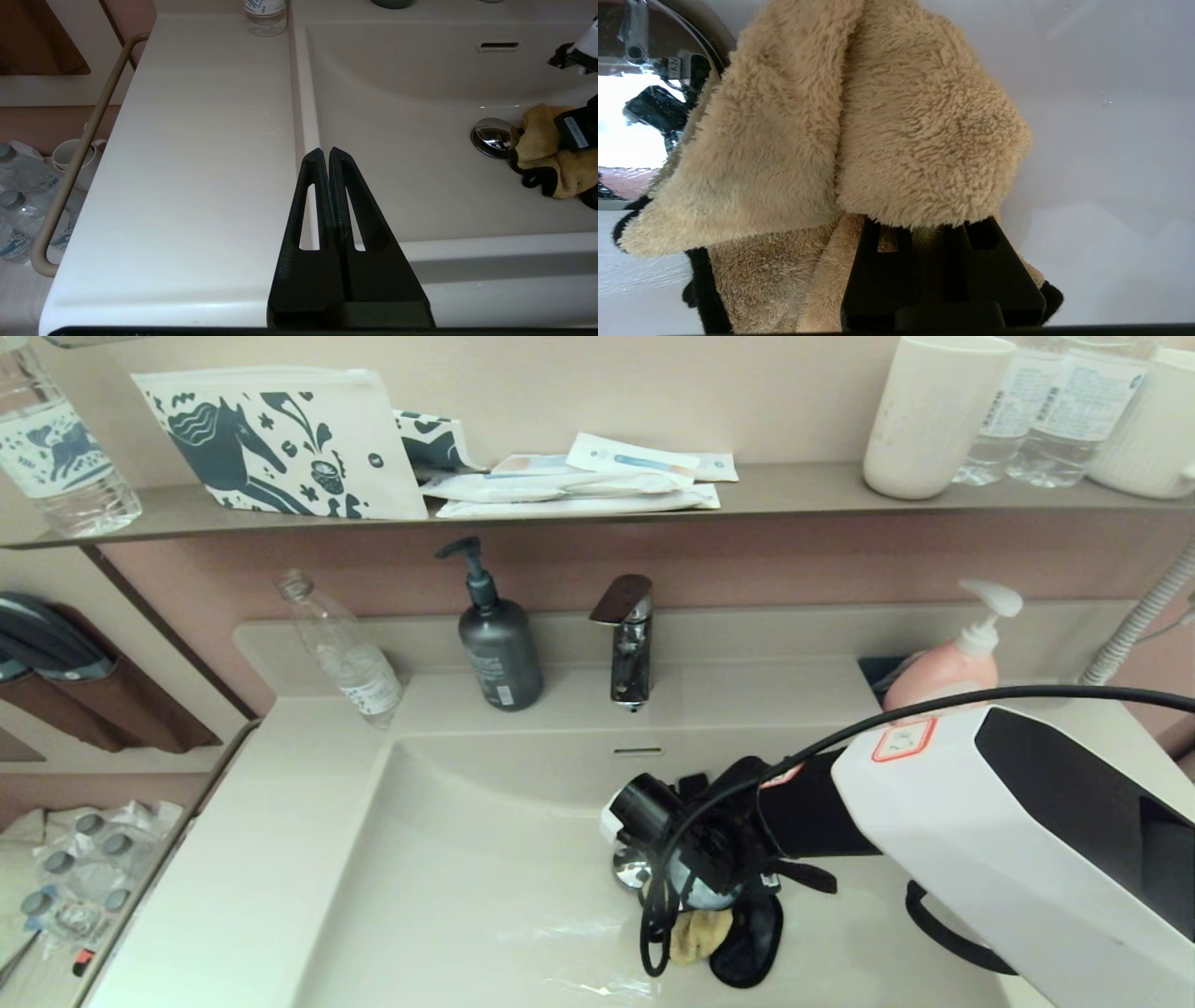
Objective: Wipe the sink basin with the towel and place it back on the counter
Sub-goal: Wipe the sink
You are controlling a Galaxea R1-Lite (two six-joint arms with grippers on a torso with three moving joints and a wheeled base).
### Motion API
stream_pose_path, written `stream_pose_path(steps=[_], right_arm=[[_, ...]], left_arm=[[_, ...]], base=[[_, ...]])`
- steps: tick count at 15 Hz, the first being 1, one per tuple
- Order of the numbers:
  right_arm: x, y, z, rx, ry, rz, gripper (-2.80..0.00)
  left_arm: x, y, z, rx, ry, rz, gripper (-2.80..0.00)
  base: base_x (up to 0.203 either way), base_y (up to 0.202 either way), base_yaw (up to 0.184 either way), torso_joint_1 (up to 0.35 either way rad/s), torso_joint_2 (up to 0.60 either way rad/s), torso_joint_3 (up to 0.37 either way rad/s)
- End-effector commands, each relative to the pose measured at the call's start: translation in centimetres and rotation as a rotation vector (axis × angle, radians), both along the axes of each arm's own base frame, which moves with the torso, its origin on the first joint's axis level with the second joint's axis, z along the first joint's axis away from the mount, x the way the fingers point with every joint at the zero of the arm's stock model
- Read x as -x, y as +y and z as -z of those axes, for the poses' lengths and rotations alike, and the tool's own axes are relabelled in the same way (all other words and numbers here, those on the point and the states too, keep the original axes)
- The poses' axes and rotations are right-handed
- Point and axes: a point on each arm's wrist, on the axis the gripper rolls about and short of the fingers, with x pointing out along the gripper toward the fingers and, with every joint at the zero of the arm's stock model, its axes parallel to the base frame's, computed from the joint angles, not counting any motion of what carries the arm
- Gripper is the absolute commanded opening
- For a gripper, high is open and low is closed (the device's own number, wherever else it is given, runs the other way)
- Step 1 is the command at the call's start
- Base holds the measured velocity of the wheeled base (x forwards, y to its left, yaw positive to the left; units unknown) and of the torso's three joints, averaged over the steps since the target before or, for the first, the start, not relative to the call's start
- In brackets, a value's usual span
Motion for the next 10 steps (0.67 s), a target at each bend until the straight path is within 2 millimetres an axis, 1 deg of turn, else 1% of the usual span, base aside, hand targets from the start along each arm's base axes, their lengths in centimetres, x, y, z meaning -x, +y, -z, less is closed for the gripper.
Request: stream_pose_path(steps=[1,3,5,7,10], right_arm=[[-0.9,-0.4,-0.1,-0.01,-0.04,0.028,-2.8],[-2.0,0.0,0.0,-0.069,-0.118,0.036,-2.8],[-2.8,0.9,0.7,-0.134,-0.19,0.033,-2.8],[-3.3,2.3,1.4,-0.175,-0.234,0.015,-2.8],[-3.8,4.6,1.5,-0.234,-0.283,-0.015,-2.8]], left_arm=[[0.0,0.0,0.0,0.001,0.0,0.0,-2.8],[0.0,0.0,0.0,0.001,-0.001,0.001,-2.8],[0.0,0.0,0.0,0.001,-0.001,0.0,-2.8],[0.0,0.0,0.0,0.001,0.0,0.0,-2.8],[0.0,0.0,0.0,0.001,0.0,0.002,-2.8]], base=[[0.0,0.0,0.0,0.0,0.0,0.0],[0.0,0.0,0.0,0.0,0.0,0.0],[0.0,0.0,0.0,0.0,0.0,0.0],[0.0,0.0,0.0,0.0,0.0,0.0],[0.0,0.0,0.0,0.0,0.0,0.0]])
